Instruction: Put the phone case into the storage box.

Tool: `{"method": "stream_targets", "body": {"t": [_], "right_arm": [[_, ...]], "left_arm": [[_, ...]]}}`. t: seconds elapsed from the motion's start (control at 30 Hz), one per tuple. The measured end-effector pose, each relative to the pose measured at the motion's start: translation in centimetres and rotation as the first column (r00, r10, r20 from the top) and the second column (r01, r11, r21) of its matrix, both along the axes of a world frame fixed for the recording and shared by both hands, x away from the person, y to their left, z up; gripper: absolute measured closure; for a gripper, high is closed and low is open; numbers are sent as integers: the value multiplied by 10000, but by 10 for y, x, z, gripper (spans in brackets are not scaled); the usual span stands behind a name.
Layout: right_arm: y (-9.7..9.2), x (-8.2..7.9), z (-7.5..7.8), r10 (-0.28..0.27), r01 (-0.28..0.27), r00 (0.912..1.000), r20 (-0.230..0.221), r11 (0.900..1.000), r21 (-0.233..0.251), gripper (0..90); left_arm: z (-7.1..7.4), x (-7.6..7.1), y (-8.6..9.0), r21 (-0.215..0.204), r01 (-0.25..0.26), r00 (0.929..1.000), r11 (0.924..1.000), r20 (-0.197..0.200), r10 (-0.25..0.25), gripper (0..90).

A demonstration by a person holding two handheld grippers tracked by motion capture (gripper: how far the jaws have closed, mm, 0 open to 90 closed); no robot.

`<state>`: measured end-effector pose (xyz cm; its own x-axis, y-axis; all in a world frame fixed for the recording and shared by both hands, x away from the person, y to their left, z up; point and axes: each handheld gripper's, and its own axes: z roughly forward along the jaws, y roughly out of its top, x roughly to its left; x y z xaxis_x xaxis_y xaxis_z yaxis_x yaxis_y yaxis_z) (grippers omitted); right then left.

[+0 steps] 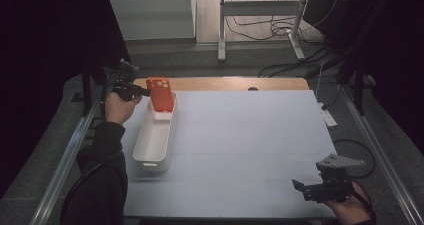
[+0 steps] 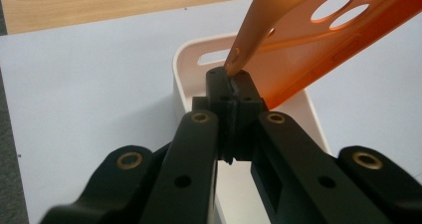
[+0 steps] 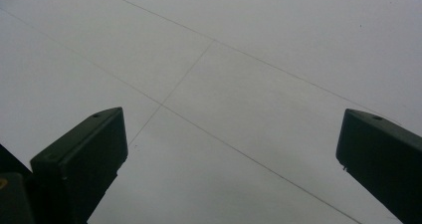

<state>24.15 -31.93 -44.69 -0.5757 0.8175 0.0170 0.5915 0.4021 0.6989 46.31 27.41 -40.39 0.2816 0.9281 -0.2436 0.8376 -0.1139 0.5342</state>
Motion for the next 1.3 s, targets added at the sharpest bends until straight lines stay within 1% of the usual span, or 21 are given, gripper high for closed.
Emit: {"method": "stream_targets", "body": {"t": [0.3,0.33,0.43,0.5,0.57,0.83,0.9,1.03,1.07,1.17,1.23,1.27,1.3], "right_arm": [[1,0,0,48,-48,10000,-33,10000,-59,0],[1,0,0,50,-50,10000,-35,10000,-60,0],[1,0,0,75,-75,10000,-44,10000,-49,0],[1,0,0,91,-91,9999,-43,9999,-54,0],[1,0,0,109,-110,9999,-38,9999,-58,0],[2,0,-1,206,-207,9998,-45,9997,-125,0],[2,0,-1,214,-215,9998,-45,9997,-123,0],[1,0,-1,198,-199,9998,-64,9997,-108,0],[2,0,-1,205,-206,9998,-66,9997,-108,0],[2,0,-1,227,-228,9997,-56,9997,-108,0],[1,0,-1,233,-233,9997,-50,9997,-101,0],[1,0,-1,223,-223,9997,-48,9997,-97,0],[1,0,-1,223,-223,9997,-48,9997,-97,0]], "left_arm": [[-16,3,-2,18,-102,9997,9999,-232,102,892],[-16,3,-2,18,-102,9997,9999,-232,102,892],[-21,4,-4,162,-82,9995,9998,-309,87,892],[-23,5,-5,165,-86,9993,9998,-361,92,892],[-26,6,-6,251,-78,9990,9997,-436,89,892],[-35,8,-9,326,-161,9980,9993,-598,180,891],[-36,9,-9,217,-253,9981,9994,-561,264,891],[-36,10,-8,190,-242,9981,9995,-553,252,885],[-36,10,-8,241,-182,9985,9995,-504,194,876],[-36,9,-9,163,-223,9995,9996,-201,226,825],[-35,9,-9,33,-266,9996,9996,-16,266,773],[-34,9,-9,23,-215,9998,9998,40,215,743],[-34,8,-9,13,-143,9998,9999,138,142,743]]}}
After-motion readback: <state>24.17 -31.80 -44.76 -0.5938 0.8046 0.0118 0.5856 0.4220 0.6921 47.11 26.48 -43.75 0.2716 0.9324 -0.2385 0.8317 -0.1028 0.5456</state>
